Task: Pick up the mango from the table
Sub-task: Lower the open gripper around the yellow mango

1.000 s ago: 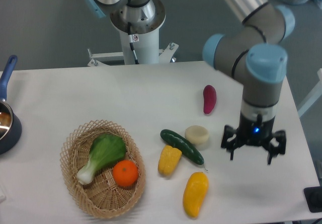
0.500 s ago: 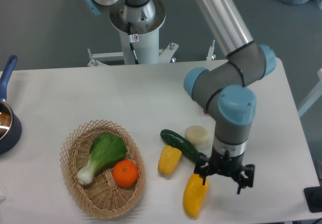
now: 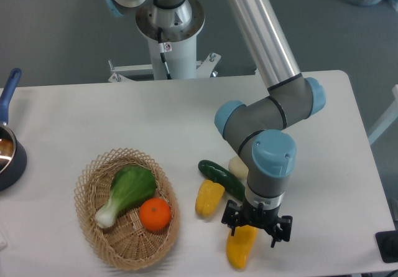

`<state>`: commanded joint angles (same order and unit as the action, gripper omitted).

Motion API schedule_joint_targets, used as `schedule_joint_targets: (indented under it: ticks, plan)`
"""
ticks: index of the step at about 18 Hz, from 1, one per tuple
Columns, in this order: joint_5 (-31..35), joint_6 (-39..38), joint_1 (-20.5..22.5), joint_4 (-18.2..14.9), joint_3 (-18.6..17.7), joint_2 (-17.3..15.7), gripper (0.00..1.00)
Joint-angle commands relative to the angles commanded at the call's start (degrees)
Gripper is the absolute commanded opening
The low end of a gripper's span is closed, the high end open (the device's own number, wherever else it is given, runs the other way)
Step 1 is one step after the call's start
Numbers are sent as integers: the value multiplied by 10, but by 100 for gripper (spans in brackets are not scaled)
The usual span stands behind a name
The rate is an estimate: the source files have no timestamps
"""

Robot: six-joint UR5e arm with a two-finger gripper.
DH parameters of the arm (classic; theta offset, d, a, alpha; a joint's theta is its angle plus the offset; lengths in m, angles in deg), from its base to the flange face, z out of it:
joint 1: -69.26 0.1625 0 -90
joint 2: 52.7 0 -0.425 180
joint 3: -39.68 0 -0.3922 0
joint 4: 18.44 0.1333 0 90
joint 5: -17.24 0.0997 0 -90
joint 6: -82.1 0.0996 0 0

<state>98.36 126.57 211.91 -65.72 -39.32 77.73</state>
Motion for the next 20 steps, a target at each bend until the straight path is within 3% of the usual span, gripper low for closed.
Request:
schedule_joint_targets:
  ticks: [20]
  plan:
    - [44,2,-17,1,-11,11,100]
